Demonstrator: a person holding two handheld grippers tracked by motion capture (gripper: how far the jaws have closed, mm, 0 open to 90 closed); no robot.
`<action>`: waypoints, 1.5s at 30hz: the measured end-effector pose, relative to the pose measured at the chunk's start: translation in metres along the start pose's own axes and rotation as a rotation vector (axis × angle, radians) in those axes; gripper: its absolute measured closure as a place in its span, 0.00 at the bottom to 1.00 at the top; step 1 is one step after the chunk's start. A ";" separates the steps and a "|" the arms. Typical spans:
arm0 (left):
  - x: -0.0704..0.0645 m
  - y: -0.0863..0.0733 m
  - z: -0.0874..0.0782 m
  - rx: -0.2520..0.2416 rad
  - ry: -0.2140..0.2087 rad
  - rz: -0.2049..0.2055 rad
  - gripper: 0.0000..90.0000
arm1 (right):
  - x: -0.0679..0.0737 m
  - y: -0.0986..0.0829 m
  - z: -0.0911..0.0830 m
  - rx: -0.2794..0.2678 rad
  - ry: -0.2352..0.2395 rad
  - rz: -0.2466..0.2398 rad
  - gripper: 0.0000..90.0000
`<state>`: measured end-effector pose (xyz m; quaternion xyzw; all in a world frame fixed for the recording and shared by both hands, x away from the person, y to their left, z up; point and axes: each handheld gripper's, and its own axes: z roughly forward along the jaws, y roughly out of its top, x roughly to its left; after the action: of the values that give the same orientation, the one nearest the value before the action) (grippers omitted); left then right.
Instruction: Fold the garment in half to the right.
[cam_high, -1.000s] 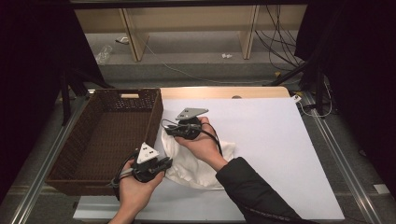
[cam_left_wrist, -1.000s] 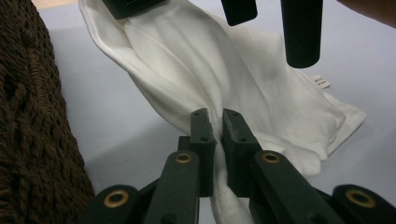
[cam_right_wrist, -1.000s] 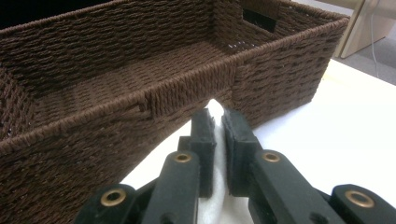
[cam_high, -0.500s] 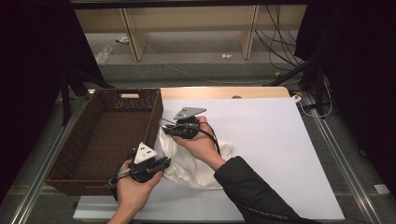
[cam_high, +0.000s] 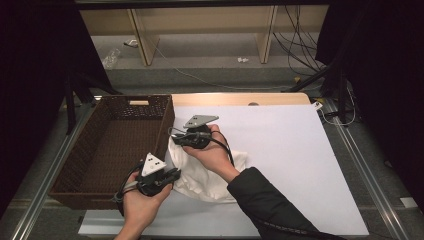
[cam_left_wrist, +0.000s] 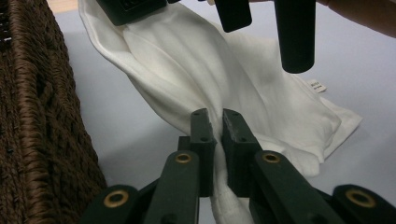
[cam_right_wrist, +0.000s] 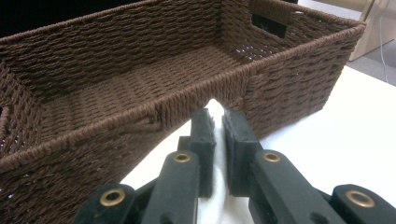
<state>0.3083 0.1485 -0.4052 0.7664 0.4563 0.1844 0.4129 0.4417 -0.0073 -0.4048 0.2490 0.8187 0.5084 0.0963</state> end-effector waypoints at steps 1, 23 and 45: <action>0.000 0.000 0.000 0.000 0.000 0.000 0.93 | 0.000 0.000 0.000 0.000 0.000 0.000 0.93; -0.007 0.003 0.016 0.068 0.020 0.052 0.92 | -0.012 -0.016 0.004 0.041 0.004 0.012 0.92; -0.025 0.015 0.038 0.093 -0.023 0.100 0.92 | -0.033 -0.032 -0.015 0.046 -0.037 0.057 0.92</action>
<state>0.3293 0.1061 -0.4133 0.8087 0.4207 0.1747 0.3722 0.4535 -0.0476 -0.4292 0.2837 0.8207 0.4875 0.0910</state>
